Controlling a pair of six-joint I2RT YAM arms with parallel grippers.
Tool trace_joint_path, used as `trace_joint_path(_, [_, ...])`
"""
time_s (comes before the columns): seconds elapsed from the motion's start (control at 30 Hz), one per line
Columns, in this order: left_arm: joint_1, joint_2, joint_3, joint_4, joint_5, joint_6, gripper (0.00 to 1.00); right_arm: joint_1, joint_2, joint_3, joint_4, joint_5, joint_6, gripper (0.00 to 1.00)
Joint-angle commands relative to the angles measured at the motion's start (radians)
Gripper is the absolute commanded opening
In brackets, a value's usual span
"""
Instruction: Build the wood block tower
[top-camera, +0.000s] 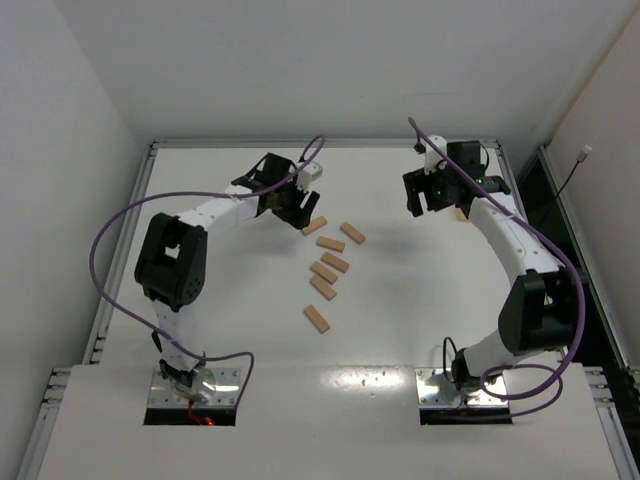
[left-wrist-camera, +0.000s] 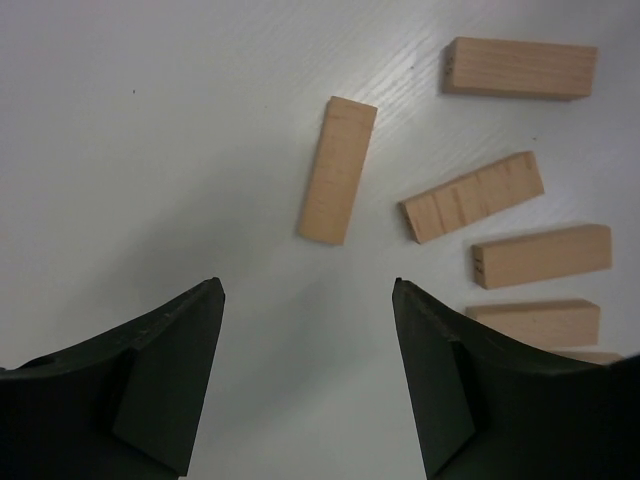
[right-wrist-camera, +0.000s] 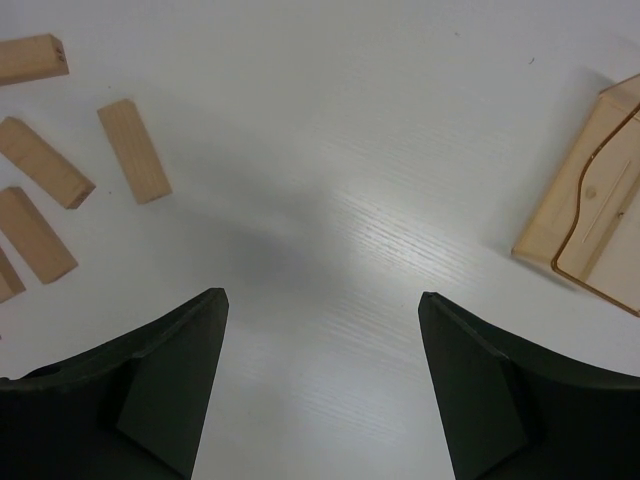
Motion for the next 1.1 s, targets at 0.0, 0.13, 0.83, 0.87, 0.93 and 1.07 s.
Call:
trace_joint_path(0.0, [0.001, 0.056, 0.096, -0.019, -0.037, 0.006, 0.65, 0.005, -0.043, -0.001, 0.032, -0.016, 0.026, 0.74])
trace_joint_path(0.13, [-0.018, 0.16, 0.189, -0.035, -0.034, 0.017, 0.65, 0.005, -0.034, -0.001, 0.023, -0.016, 0.026, 0.74])
trace_joint_path(0.83, [-0.071, 0.329, 0.268, -0.033, -0.088, 0.046, 0.65, -0.006, 0.036, 0.053, 0.005, -0.065, 0.037, 0.72])
trace_joint_path(0.87, [-0.071, 0.341, 0.277, -0.033, -0.097, 0.046, 0.64, -0.006, 0.036, 0.053, 0.005, -0.065, 0.037, 0.71])
trace_joint_path(0.93, [-0.071, 0.355, 0.286, -0.033, -0.097, 0.055, 0.57, -0.006, 0.036, 0.053, 0.005, -0.065, 0.037, 0.71])
trace_joint_path(1.07, [-0.08, 0.389, 0.297, -0.042, -0.097, 0.056, 0.4, -0.006, 0.046, 0.053, -0.004, -0.065, 0.037, 0.7])
